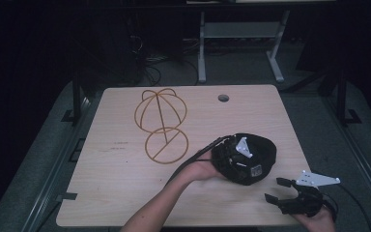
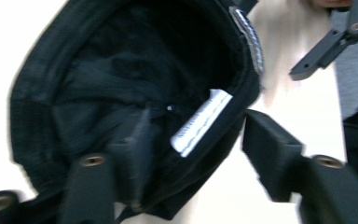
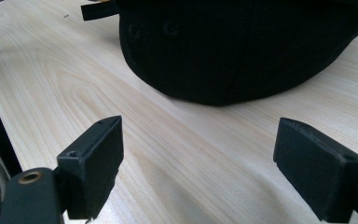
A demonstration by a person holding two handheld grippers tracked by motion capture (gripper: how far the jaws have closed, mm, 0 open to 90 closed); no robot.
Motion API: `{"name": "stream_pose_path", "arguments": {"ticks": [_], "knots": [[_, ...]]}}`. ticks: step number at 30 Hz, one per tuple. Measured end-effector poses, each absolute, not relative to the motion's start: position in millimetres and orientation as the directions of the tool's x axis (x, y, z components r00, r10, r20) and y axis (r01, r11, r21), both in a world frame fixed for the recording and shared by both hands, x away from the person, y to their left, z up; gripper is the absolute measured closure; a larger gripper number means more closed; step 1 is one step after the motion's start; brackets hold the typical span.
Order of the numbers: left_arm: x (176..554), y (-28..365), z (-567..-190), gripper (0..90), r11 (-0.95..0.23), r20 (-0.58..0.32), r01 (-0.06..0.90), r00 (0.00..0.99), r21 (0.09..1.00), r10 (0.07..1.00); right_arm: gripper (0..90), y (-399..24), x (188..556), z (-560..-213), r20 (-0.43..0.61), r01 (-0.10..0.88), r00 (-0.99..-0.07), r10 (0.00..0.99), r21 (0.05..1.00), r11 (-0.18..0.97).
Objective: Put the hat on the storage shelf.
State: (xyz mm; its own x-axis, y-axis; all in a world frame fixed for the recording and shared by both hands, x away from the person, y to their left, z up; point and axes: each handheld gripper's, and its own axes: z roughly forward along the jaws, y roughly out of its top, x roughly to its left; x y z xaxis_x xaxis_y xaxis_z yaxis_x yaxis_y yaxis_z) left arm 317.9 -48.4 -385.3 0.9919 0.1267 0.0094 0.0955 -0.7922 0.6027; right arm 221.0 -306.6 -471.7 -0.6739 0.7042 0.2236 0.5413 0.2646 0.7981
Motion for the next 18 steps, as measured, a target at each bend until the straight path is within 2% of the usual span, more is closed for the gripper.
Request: {"name": "stream_pose_path", "arguments": {"ticks": [8, 11, 18], "knots": [[313, -57, -385, 74.1, -0.797, 0.014, 0.08, 0.994, 0.599, 0.11, 15.4, -307, 220, -472, 0.224, 0.544, -0.672, 0.706, 0.796, 0.265], [310, -60, -386, 78.4, -0.801, 0.021, 0.057, 0.996, 0.596, 0.086, 15.6, -308, 221, -472, 0.225, 0.542, -0.671, 0.706, 0.799, 0.261], [307, -60, -378, 79.9, -0.796, 0.043, 0.027, 0.997, 0.605, 0.067, 15.8, -307, 220, -470, 0.224, 0.534, -0.677, 0.701, 0.805, 0.259]]}}
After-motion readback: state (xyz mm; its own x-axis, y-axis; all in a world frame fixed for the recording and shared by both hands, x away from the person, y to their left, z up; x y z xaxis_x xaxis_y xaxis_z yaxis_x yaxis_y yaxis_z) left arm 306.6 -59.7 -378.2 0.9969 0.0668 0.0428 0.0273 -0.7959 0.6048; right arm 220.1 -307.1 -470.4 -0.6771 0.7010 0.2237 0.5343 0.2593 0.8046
